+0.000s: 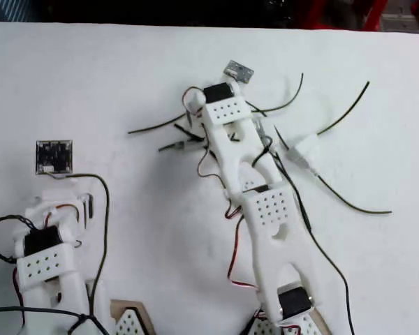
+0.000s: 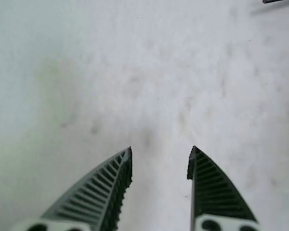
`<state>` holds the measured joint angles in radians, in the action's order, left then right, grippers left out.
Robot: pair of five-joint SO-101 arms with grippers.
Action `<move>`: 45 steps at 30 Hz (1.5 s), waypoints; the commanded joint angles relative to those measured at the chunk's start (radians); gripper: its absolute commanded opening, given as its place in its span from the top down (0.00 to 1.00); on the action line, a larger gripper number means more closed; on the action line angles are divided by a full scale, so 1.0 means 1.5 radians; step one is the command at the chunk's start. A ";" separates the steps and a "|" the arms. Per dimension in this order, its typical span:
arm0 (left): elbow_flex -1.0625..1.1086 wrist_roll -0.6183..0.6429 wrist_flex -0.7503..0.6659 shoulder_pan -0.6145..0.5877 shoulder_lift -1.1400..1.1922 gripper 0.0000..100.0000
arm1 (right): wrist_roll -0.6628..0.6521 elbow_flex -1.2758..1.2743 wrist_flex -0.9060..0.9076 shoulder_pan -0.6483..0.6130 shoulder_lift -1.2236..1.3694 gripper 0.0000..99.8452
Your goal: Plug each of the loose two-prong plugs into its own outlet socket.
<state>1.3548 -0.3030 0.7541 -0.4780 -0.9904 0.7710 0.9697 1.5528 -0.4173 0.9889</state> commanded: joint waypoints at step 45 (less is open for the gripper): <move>-0.001 -0.009 -0.012 -0.005 -0.015 0.80 | -0.538 -0.260 0.111 -0.044 -0.433 0.98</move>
<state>1.3579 -0.3092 0.7541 -0.4780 -0.9904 0.0529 0.6352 1.7123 -0.4956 0.4703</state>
